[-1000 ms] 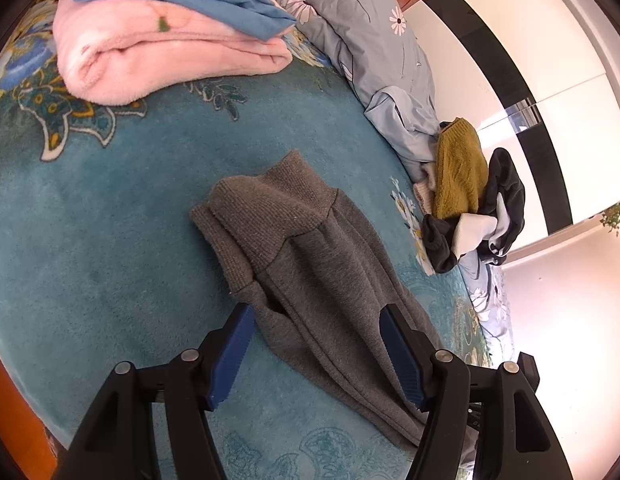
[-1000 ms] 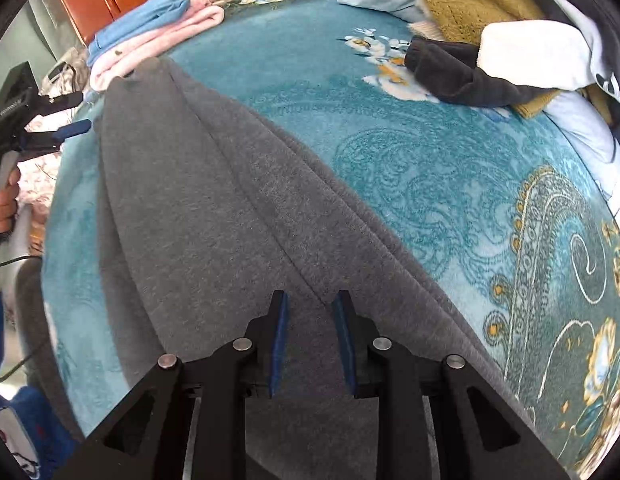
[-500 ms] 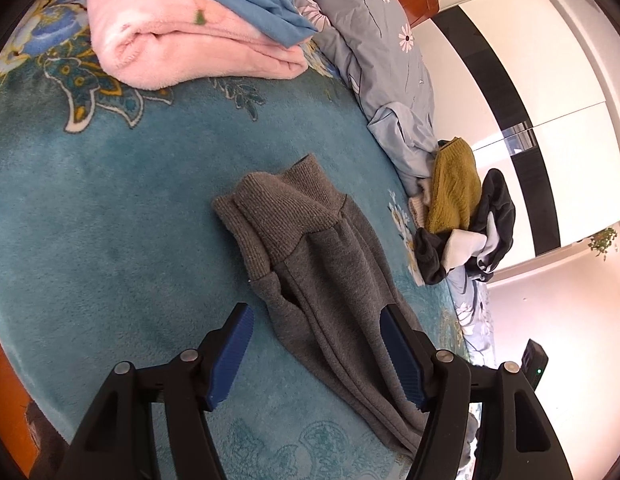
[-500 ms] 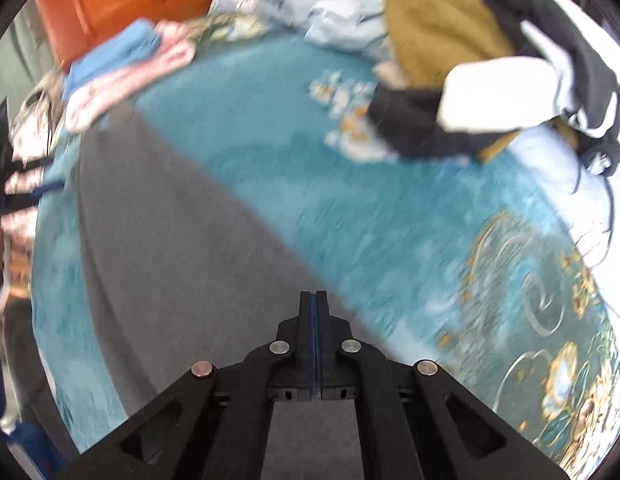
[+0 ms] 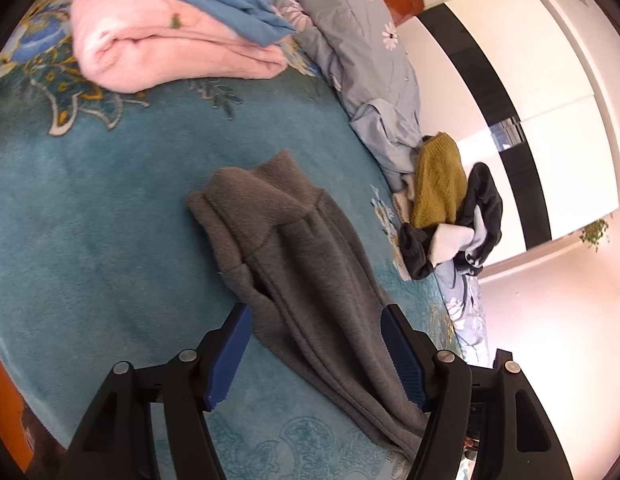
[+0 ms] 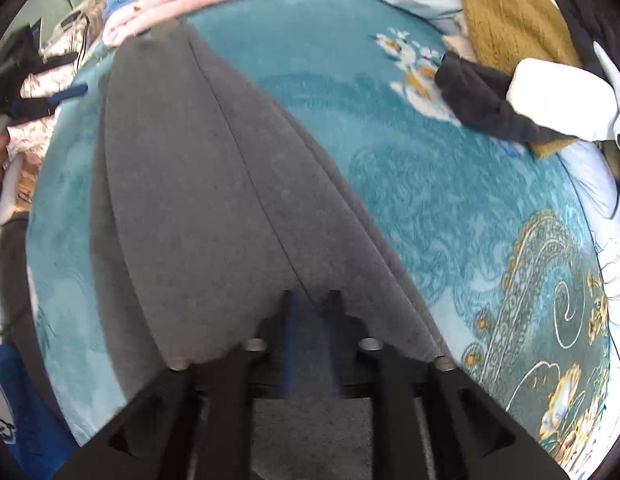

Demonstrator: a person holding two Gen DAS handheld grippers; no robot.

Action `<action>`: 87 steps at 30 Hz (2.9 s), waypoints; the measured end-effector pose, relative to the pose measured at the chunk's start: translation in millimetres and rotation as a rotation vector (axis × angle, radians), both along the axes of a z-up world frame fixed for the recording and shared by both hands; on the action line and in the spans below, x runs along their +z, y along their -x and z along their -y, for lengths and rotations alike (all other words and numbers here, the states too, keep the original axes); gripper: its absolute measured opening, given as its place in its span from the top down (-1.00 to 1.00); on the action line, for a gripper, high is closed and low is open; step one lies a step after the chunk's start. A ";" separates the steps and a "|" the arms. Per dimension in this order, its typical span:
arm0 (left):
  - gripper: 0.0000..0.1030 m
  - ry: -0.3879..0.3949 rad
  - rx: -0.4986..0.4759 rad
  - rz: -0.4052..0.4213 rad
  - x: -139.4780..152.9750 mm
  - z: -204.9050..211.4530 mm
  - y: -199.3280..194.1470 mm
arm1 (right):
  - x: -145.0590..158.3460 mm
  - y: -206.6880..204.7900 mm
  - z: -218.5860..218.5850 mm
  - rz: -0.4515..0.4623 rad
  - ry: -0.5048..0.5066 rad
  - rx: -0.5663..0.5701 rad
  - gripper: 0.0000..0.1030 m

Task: Fold clothes

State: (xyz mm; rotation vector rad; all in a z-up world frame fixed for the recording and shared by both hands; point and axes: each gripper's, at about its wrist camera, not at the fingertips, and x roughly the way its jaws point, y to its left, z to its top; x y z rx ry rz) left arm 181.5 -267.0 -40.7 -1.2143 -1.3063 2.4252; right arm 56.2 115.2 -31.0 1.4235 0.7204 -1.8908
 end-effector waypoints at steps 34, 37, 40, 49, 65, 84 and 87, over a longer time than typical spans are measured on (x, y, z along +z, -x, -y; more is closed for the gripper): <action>-0.43 0.074 -0.238 0.021 -13.8 -76.0 3.3 | 45.3 46.0 19.4 -0.146 0.162 -0.162 1.00; -0.43 0.053 -0.194 0.027 -15.0 -65.6 5.0 | 45.9 38.0 61.5 -0.128 0.187 -0.020 0.93; -0.43 0.019 -0.155 0.027 -16.9 -57.1 9.4 | 37.9 31.2 108.9 -0.141 0.146 0.122 0.61; -0.40 -0.041 -0.061 -0.012 -24.8 -34.3 10.2 | 3.9 31.0 184.1 -0.114 0.030 0.299 0.51; 0.88 -0.069 0.058 -0.012 -35.5 -10.2 -2.9 | 3.3 33.4 187.0 -0.105 -0.012 0.210 0.92; 0.46 -0.098 0.130 -0.053 -27.5 17.9 -2.5 | 43.3 62.4 196.3 -0.101 0.048 0.221 0.81; 0.41 -0.135 0.153 -0.054 -28.9 27.4 3.4 | 60.0 60.1 216.7 -0.081 0.131 0.268 0.30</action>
